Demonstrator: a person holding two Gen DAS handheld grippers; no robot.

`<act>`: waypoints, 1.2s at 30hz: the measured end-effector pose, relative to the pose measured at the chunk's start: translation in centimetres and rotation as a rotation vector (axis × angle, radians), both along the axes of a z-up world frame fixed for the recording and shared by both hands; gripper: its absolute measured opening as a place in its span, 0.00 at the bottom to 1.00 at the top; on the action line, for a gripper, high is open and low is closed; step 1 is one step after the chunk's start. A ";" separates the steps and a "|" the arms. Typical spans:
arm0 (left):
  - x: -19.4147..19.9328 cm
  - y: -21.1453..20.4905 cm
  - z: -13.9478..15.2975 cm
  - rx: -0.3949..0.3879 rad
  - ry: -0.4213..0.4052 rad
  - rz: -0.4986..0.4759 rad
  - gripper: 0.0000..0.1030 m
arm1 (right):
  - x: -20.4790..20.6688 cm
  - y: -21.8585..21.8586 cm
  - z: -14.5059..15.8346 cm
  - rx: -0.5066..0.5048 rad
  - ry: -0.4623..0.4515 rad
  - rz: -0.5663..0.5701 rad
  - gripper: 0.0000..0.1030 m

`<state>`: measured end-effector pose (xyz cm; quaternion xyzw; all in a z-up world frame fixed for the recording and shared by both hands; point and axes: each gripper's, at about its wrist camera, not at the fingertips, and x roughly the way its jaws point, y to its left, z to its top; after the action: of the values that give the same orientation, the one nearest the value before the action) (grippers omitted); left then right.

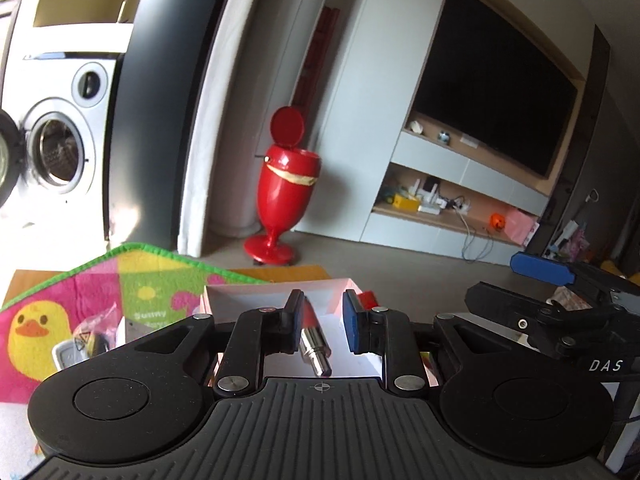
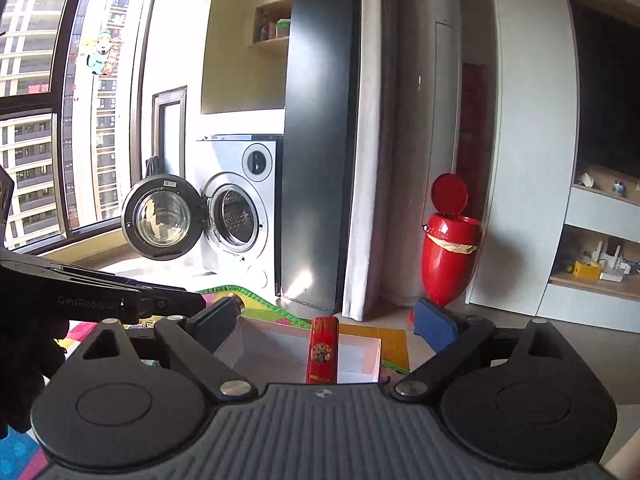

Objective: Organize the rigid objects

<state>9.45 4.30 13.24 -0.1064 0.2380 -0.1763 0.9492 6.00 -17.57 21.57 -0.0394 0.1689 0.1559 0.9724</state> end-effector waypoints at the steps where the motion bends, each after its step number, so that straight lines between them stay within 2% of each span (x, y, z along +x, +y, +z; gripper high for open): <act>1: -0.6 0.6 -0.8 -0.003 -0.006 0.026 0.24 | -0.5 -0.2 -0.9 -0.013 0.003 -0.003 0.96; 4: -3.2 3.5 -3.7 0.039 0.016 0.141 0.24 | -1.9 -0.1 -4.4 -0.087 0.029 -0.027 0.98; 6: -4.5 5.6 -4.9 0.081 0.042 0.217 0.24 | -2.2 0.4 -6.5 -0.154 0.113 0.018 0.98; 8: -5.9 8.5 -5.7 0.125 0.093 0.324 0.24 | -2.5 0.8 -7.8 -0.171 0.190 0.070 0.98; 11: -7.3 12.4 -6.4 0.093 0.169 0.425 0.24 | -3.7 2.1 -9.1 -0.175 0.228 0.117 0.98; 14: -8.3 14.1 -7.2 0.073 0.211 0.413 0.24 | -4.6 3.9 -9.5 -0.204 0.214 0.164 0.98; 17: -8.4 13.4 -8.1 0.108 0.219 0.363 0.24 | -5.6 5.7 -9.7 -0.232 0.198 0.205 0.98; 19: -8.1 12.5 -9.1 0.143 0.230 0.352 0.24 | -6.1 6.6 -9.8 -0.244 0.194 0.229 0.98; 22: -8.1 11.2 -10.2 0.239 0.219 0.374 0.24 | -6.7 7.8 -9.6 -0.248 0.193 0.263 0.96; 24: -8.3 11.3 -10.6 0.253 0.210 0.392 0.25 | -6.6 8.5 -9.4 -0.233 0.208 0.293 0.89; 28: -9.1 12.1 -10.9 0.188 0.203 0.392 0.26 | -5.1 10.6 -8.6 -0.176 0.247 0.340 0.77; 30: -9.6 12.1 -11.0 0.180 0.196 0.387 0.26 | -4.0 12.2 -8.4 -0.166 0.264 0.358 0.63; 32: -10.1 11.9 -11.0 0.178 0.193 0.370 0.25 | -2.7 14.2 -8.4 -0.162 0.290 0.379 0.54; 36: -10.8 11.8 -11.4 0.159 0.204 0.334 0.25 | -0.3 17.9 -9.0 -0.149 0.353 0.428 0.53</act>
<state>-1.37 16.13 1.84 -0.0862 0.3253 0.0144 0.9416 5.73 0.30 12.60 -0.1176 0.3346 0.3491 0.8674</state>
